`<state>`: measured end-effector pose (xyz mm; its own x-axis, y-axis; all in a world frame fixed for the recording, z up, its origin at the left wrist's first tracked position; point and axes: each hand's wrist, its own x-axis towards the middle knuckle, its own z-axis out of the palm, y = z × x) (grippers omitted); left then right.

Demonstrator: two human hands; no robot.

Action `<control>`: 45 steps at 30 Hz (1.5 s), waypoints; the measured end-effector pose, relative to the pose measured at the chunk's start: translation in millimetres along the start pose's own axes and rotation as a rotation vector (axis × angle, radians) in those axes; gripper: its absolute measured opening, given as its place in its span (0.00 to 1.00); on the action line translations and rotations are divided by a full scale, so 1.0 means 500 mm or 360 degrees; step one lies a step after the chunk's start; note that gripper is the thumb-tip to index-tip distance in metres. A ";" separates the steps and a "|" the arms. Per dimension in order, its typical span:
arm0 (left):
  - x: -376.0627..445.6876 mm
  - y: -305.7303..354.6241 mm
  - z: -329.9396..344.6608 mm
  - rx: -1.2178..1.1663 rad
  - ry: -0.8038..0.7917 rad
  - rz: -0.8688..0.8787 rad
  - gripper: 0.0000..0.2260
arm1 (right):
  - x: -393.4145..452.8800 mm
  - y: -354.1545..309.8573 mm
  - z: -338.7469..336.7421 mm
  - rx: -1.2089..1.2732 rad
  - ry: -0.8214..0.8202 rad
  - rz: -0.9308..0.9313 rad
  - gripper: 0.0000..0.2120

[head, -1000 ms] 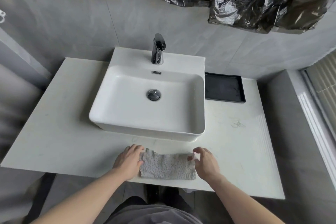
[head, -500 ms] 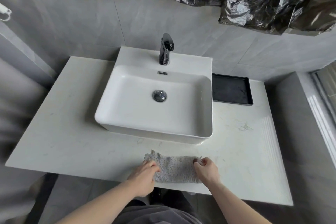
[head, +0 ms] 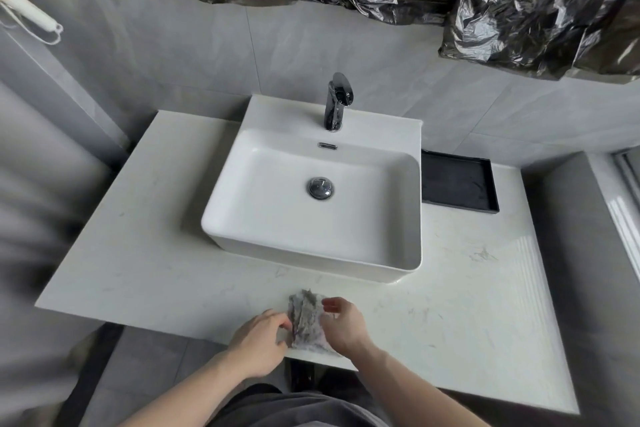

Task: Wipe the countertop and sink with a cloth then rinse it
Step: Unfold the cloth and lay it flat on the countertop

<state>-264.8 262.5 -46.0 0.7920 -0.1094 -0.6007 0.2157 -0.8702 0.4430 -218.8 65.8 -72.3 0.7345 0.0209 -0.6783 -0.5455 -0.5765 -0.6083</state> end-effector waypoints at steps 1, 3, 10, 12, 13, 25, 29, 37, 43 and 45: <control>-0.001 0.001 -0.002 0.0010 -0.0023 -0.0008 0.13 | -0.001 0.010 -0.007 -0.0045 0.0093 -0.0008 0.20; -0.003 0.007 -0.006 0.0009 -0.0037 -0.0019 0.11 | 0.000 0.034 -0.020 -0.0130 0.0265 0.0047 0.23; 0.005 0.018 -0.012 -0.0079 -0.0034 -0.0016 0.13 | 0.026 0.053 -0.004 -0.0197 0.0117 0.0344 0.23; 0.008 0.023 -0.017 -0.0086 -0.0010 0.0010 0.13 | 0.028 0.040 -0.001 -0.0214 0.0094 0.0270 0.14; 0.010 0.026 -0.021 -0.0087 0.0020 0.0034 0.13 | 0.019 0.029 -0.006 -0.0202 0.0091 0.0191 0.11; 0.031 0.228 -0.102 -0.0438 -0.0026 0.0723 0.24 | -0.195 -0.065 -0.292 0.0175 -0.0098 -0.0408 0.08; 0.059 0.327 -0.136 -0.0756 -0.0299 0.0685 0.08 | -0.212 -0.063 -0.385 0.0295 -0.0015 -0.0433 0.07; 0.149 0.485 -0.148 -0.1038 -0.0671 0.0629 0.20 | -0.180 -0.051 -0.563 0.0406 0.0082 -0.0469 0.09; 0.254 0.602 -0.127 -0.1137 -0.0360 0.0484 0.17 | -0.066 -0.023 -0.699 0.0496 0.0188 -0.0419 0.10; 0.292 0.641 -0.129 -0.1289 -0.0185 0.0419 0.14 | -0.016 -0.012 -0.734 0.0564 0.0227 -0.0399 0.06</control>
<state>-43.2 -1.5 51.6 0.8194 -0.3468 -0.4564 0.4093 -0.2033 0.8894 -73.1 -230.7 88.1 0.8962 -0.0028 -0.4436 -0.4298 -0.2525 -0.8669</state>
